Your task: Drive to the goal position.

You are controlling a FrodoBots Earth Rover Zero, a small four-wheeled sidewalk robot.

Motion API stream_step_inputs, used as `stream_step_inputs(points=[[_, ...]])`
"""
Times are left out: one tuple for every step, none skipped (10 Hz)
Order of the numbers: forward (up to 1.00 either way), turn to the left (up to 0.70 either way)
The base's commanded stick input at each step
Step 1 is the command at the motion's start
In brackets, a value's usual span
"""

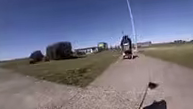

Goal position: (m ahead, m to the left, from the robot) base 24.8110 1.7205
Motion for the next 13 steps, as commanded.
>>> stream_step_inputs(points=[[1.0, 0.0], [1.0, 0.0], [0.72, 0.0], [0.24, 0.0], [0.0, 0.0], [0.0, 0.0], [0.0, -0.51], [0.0, -0.77], [0.0, -1.0], [0.0, -1.0], [0.0, -1.0], [0.0, -1.0], [0.0, -1.0]])
